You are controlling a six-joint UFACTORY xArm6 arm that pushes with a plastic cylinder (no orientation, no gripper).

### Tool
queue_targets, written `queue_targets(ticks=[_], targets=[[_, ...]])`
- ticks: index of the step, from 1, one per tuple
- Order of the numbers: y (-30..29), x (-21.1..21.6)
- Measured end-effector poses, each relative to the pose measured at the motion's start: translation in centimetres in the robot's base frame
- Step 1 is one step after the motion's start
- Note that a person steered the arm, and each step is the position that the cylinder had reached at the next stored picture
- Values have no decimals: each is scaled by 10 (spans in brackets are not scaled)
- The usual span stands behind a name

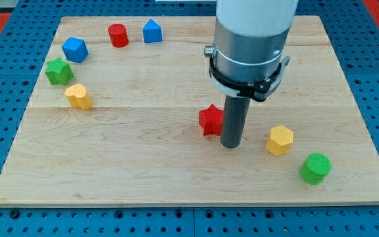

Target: Push the green circle into yellow hexagon

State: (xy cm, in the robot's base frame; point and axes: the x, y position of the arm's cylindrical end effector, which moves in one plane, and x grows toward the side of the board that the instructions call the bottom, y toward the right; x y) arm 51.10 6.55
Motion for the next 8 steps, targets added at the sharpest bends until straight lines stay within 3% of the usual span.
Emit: queue_targets(ticks=[1,2,3,4,6,7,8], targets=[[-25,-44],[-88,-83],[-116,-88],[-64,-86],[138,-86],[215,-14],[231,41]])
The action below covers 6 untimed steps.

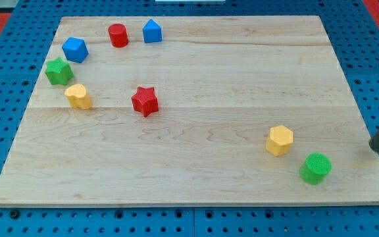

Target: Push the green circle into yellow hexagon

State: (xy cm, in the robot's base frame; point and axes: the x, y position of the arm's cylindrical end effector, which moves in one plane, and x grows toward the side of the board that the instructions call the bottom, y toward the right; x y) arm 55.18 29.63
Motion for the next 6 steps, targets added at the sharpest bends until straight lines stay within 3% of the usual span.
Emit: queue_targets(ticks=[4,6], targets=[[-73,56],[-153,6]])
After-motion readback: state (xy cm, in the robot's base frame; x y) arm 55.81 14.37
